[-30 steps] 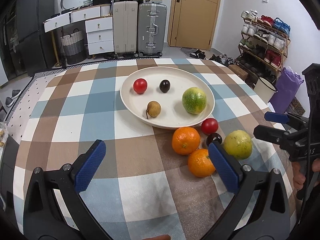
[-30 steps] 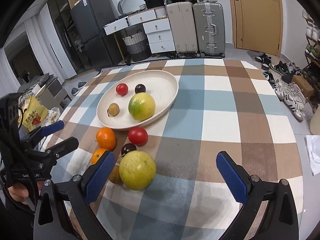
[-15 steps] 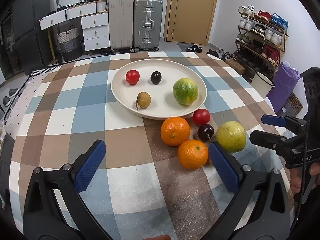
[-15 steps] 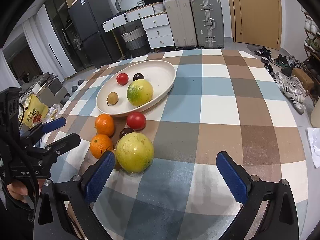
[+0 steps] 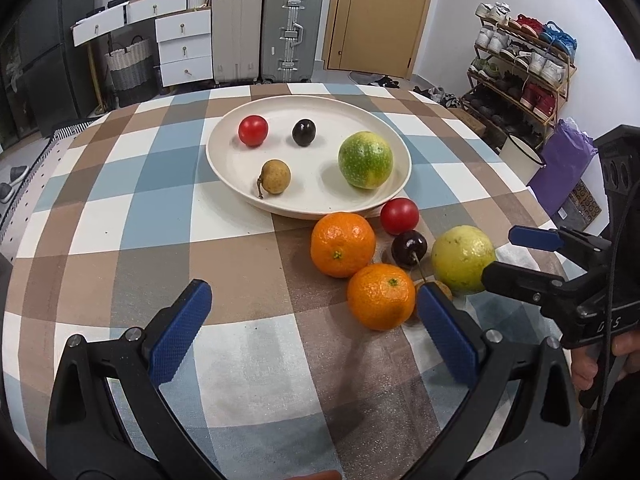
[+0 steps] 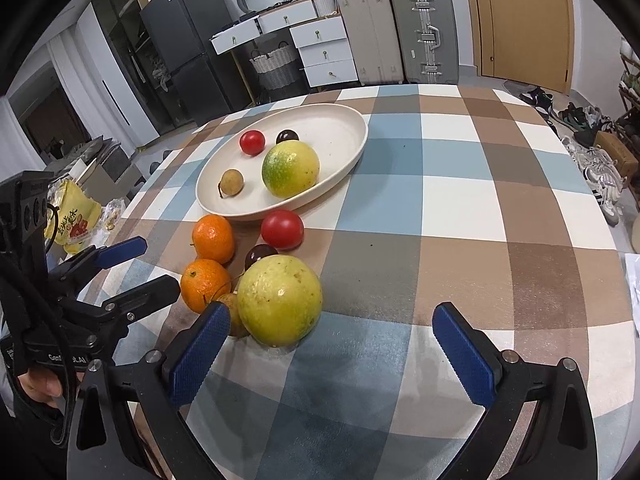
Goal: Organize fruits
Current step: 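Withdraw both open tools from the plate toward the remaining fruits, then grasp an orange with the left tool while the right tool grasps the yellow pomelo, then lift the orange with the left tool while the right tool lifts the pomelo, then carry the orange with the left tool onto the white plate while the right tool carries the pomelo there, then open the left tool releasing the orange while the right tool releases the pomelo on the plate, then withdraw both open tools from the plate toward the remaining fruits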
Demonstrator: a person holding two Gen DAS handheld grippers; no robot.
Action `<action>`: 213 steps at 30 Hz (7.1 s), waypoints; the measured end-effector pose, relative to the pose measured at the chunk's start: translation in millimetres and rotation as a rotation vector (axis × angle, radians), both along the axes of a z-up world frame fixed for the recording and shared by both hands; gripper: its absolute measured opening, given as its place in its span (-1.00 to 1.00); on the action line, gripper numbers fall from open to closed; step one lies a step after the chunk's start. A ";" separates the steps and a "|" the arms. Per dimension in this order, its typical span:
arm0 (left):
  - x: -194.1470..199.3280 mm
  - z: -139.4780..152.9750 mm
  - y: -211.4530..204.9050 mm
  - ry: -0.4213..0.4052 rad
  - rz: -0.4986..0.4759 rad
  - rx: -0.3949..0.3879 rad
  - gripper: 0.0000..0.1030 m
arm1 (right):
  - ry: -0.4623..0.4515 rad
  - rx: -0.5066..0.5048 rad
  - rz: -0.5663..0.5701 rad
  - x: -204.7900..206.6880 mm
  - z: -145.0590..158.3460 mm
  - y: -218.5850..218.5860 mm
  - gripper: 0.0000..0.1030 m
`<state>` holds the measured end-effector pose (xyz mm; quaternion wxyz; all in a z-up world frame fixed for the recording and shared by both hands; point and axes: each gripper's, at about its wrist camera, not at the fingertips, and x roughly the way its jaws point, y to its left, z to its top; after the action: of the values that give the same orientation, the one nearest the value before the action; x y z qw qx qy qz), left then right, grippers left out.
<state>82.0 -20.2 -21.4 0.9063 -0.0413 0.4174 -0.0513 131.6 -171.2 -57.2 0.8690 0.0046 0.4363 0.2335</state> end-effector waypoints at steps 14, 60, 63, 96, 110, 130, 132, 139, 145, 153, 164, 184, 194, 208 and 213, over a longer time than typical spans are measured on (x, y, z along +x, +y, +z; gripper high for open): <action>10.2 -16.5 -8.1 0.050 -0.023 -0.006 0.98 | 0.041 0.069 0.019 11.0 -9.7 2.8 0.99; -9.2 -0.5 0.0 -0.013 -0.109 -0.205 -0.30 | -0.043 0.122 0.073 -0.4 3.3 9.1 -0.04; -11.6 7.4 3.1 -0.032 -0.105 -0.200 -0.30 | -0.059 0.126 0.072 -0.3 8.2 9.5 -0.04; 37.6 44.2 38.8 -0.126 -0.022 -0.127 -0.30 | -0.166 0.155 0.071 42.5 56.3 24.1 -0.04; 76.2 38.4 41.8 -0.129 -0.010 -0.093 -0.30 | -0.155 0.159 0.020 86.3 49.3 26.9 -0.04; 124.7 9.1 21.4 -0.087 -0.025 -0.064 -0.29 | -0.104 0.131 0.009 135.4 24.6 40.0 -0.04; 127.8 6.4 20.3 -0.083 -0.026 -0.060 -0.29 | -0.104 0.129 0.012 137.1 23.0 42.1 -0.04; 138.3 -2.8 17.4 -0.071 -0.028 -0.050 -0.29 | -0.096 0.125 0.020 144.5 16.6 50.2 -0.04; 144.6 -8.0 14.6 -0.062 -0.028 -0.041 -0.29 | -0.095 0.088 0.030 150.5 11.2 59.8 -0.04; 150.0 -12.8 13.9 -0.049 -0.024 -0.031 -0.29 | -0.065 0.103 0.036 160.8 3.3 64.8 -0.04; 156.2 -14.8 14.7 -0.034 -0.018 -0.029 -0.26 | -0.086 0.115 0.021 164.4 9.9 61.2 0.01; 58.7 32.9 37.2 -0.102 0.061 0.044 0.98 | -0.079 0.094 -0.020 76.6 38.0 4.6 0.99; 16.1 36.5 30.6 -0.089 0.052 0.058 0.98 | -0.057 0.014 -0.006 38.3 20.3 11.5 0.99; 0.0 14.4 29.6 -0.035 0.043 0.040 0.98 | -0.008 -0.105 0.088 -2.3 -7.9 30.7 0.99; 4.1 7.3 29.7 -0.017 0.041 0.036 0.98 | -0.016 -0.116 0.116 -11.5 -13.2 38.6 0.98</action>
<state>86.1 9.5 -14.1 0.9113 -0.0332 0.4097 -0.0256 120.2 -132.6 -70.5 0.8563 -0.0729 0.4416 0.2578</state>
